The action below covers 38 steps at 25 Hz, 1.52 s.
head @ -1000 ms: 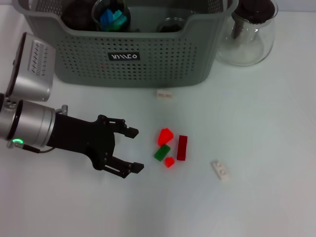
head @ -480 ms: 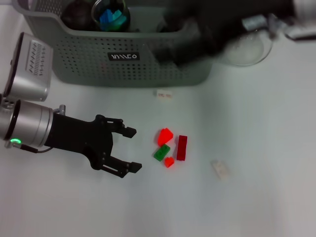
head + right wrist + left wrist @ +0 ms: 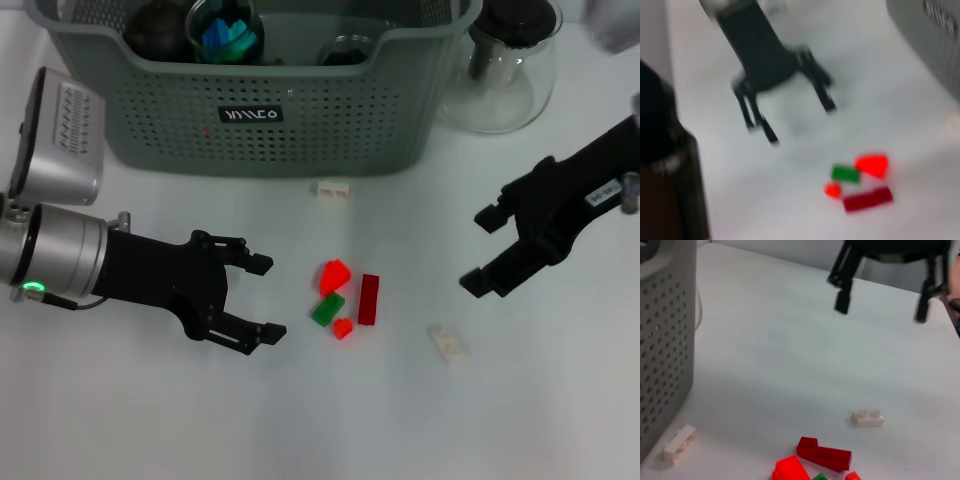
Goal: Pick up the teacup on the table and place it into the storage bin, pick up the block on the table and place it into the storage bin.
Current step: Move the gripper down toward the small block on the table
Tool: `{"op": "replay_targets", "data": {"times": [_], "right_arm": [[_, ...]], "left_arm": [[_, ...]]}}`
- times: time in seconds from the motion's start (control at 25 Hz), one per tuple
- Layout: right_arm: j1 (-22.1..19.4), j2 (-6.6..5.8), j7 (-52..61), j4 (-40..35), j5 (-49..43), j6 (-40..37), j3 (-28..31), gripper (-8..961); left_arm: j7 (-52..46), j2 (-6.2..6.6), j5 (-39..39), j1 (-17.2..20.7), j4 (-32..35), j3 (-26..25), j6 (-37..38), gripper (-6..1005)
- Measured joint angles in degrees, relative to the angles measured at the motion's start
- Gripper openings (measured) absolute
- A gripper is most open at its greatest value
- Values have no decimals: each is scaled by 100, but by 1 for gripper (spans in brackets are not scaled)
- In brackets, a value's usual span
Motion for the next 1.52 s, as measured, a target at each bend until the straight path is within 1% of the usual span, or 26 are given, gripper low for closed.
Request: {"op": "replay_targets", "data": {"times": [0.08, 0.2, 0.36, 0.48, 0.52, 0.56, 0.6, 0.8, 1.0, 1.36, 1.52], "right_arm": [[221, 90, -53, 130, -464, 92, -162, 940], [602, 183, -111, 428, -932, 202, -396, 939], [1020, 197, -161, 897, -1133, 505, -852, 939], [1185, 204, -221, 1080, -1213, 736, -1226, 940], [1214, 213, -258, 1099, -1214, 801, -1393, 940], [1258, 225, -297, 1101, -1199, 959, -1751, 940], [1258, 225, -297, 1101, -1199, 959, -1751, 940], [1342, 259, -356, 1156, -1076, 1321, -2423, 940], [1341, 272, -369, 1237, -727, 1448, -2946, 941], [1152, 274, -380, 1258, -616, 1490, -3478, 940], [1039, 273, -512, 1244, -618, 1570, -3661, 939]], "left_arm": [[12, -8, -5, 7, -4, 17, -17, 894], [31, -22, -37, 10, -11, 22, -26, 895], [11, -25, -48, -29, -105, 22, -79, 895], [7, -25, -56, -34, -149, -3, -108, 895], [4, -27, -61, -26, -153, -10, -110, 894], [1, -29, -64, -16, -157, -15, -113, 894], [0, -29, -67, -7, -159, -18, -120, 893], [-3, -32, -72, 31, -231, -24, -173, 894], [-3, -32, -82, 39, -306, -35, -211, 894], [-4, -32, -134, 47, -314, -45, -365, 894], [-4, -29, -142, 45, -447, -45, -487, 894]]}}
